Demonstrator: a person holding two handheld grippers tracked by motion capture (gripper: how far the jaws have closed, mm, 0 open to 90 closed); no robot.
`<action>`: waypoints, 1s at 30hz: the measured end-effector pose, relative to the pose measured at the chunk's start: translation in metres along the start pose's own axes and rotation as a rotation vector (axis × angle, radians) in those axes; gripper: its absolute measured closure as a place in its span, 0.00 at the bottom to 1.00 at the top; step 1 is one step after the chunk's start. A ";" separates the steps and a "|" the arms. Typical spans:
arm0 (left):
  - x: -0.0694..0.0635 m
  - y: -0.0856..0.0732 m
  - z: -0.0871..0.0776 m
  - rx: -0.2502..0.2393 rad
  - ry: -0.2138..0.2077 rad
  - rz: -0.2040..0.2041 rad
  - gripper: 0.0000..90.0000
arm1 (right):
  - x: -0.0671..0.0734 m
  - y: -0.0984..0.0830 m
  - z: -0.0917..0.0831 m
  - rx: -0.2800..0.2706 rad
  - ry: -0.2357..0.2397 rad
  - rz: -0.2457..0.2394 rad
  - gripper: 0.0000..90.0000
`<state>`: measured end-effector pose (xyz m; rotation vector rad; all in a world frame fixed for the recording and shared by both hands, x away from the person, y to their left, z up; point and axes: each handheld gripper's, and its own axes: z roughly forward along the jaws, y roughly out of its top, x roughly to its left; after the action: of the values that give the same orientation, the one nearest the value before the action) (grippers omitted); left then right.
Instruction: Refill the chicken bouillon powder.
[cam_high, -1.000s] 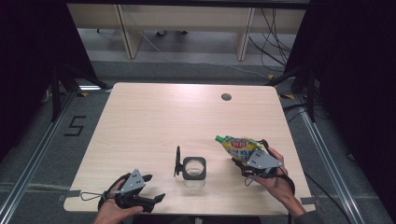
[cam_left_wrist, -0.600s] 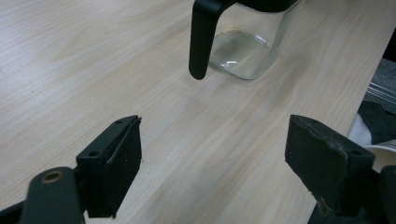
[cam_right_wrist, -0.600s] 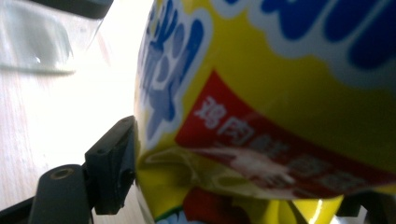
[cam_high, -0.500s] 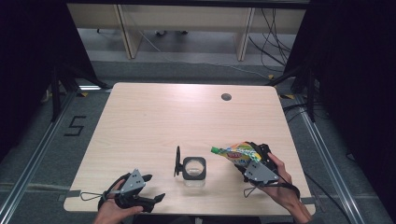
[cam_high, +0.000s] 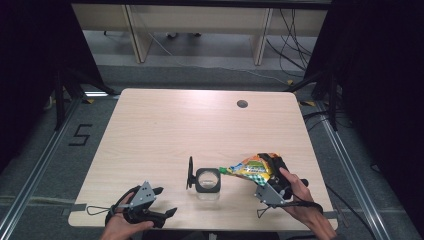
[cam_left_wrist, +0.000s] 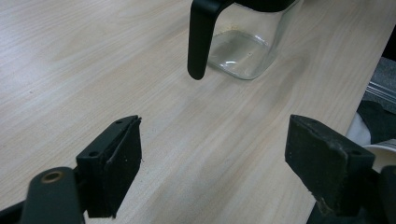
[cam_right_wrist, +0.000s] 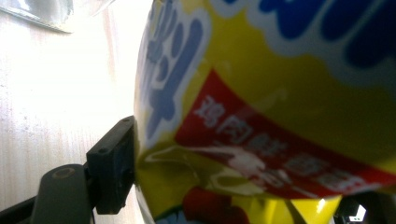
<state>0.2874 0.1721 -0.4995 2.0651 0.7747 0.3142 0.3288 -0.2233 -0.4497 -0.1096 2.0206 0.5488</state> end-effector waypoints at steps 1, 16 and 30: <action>0.000 0.000 0.000 0.001 0.000 0.001 0.20 | 0.001 0.001 0.000 0.005 -0.004 0.003 0.24; -0.001 -0.001 0.002 -0.010 0.001 -0.013 0.20 | 0.009 0.011 -0.002 0.077 -0.038 -0.050 0.25; 0.002 0.000 0.001 0.001 0.003 0.028 0.20 | -0.005 0.015 0.004 0.055 -0.074 -0.292 0.25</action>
<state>0.2894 0.1733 -0.5004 2.0782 0.7490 0.3327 0.3298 -0.2084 -0.4423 -0.3406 1.9027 0.3080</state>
